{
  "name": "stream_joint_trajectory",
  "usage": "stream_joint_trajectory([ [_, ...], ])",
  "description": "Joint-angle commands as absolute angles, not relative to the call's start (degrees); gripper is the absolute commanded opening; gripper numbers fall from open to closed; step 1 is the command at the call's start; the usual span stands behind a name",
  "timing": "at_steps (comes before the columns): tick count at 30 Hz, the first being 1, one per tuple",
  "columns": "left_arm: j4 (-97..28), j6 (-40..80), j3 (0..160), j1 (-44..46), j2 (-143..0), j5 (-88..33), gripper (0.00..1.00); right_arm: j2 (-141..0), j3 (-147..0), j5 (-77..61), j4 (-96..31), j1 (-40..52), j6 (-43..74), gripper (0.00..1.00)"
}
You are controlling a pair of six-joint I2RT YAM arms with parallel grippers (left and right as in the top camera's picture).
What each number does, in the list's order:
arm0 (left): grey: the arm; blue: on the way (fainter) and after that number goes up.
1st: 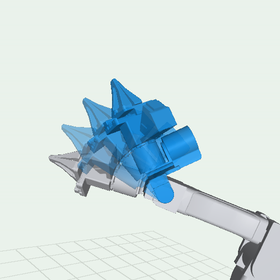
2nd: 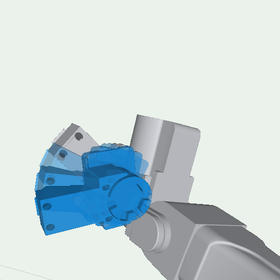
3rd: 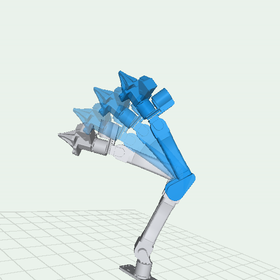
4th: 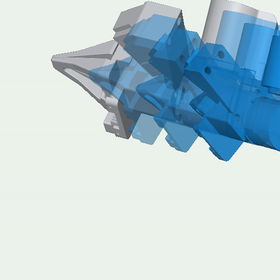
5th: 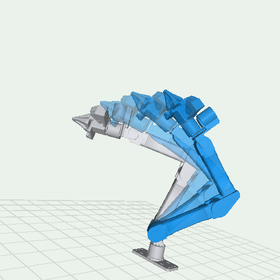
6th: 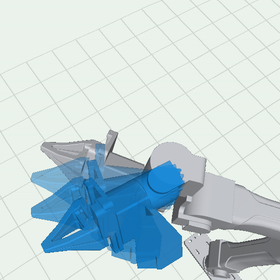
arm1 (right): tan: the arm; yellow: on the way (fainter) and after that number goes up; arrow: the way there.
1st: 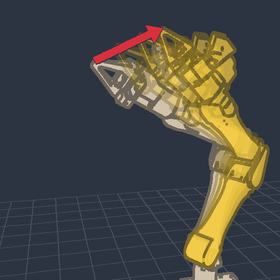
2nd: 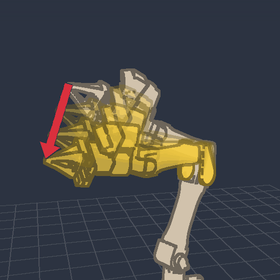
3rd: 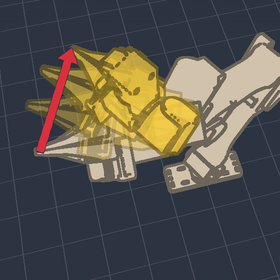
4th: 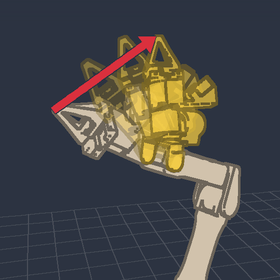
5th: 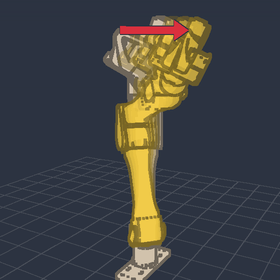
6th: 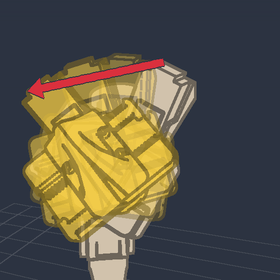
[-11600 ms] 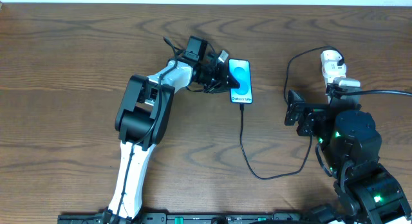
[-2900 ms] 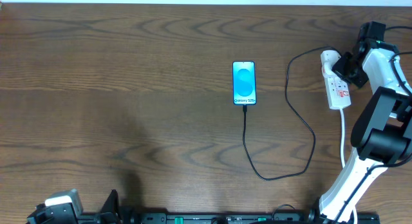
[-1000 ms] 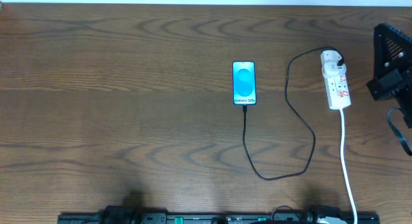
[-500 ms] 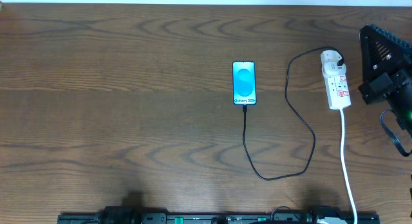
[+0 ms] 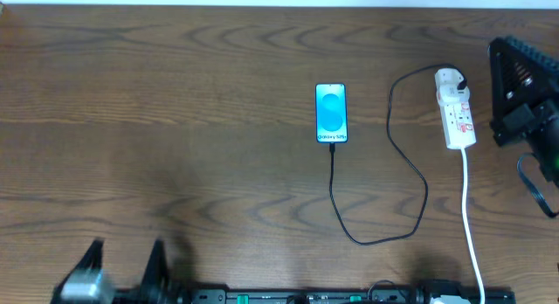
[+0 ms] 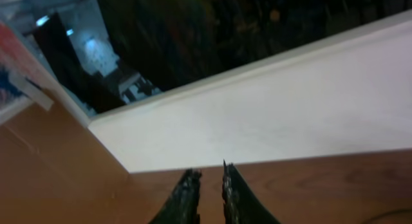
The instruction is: Plug charger to phone and switch on socket
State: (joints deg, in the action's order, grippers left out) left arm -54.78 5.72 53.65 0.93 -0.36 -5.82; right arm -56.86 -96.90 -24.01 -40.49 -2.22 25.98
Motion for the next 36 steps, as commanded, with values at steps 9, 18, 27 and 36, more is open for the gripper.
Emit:
stream_joint_trajectory([
  [9,-17.89,4.95,14.55,0.97,-0.23,-5.30,0.91,-54.06,-96.79,-23.92,-40.49,-1.76,23.51,0.14],
  [18,-3.31,4.93,2.68,0.97,-0.23,-3.18,0.91,-51.79,-96.79,-23.97,-40.84,-1.76,23.51,0.14],
  [27,-3.51,4.95,0.23,0.97,-0.27,-1.89,0.91,-48.73,-96.79,-23.94,-41.15,-1.76,23.53,0.14],
  [36,-3.90,4.93,0.23,0.97,-0.40,-1.89,0.91,-48.75,-96.79,-23.88,-35.46,-0.67,23.46,0.59],
])
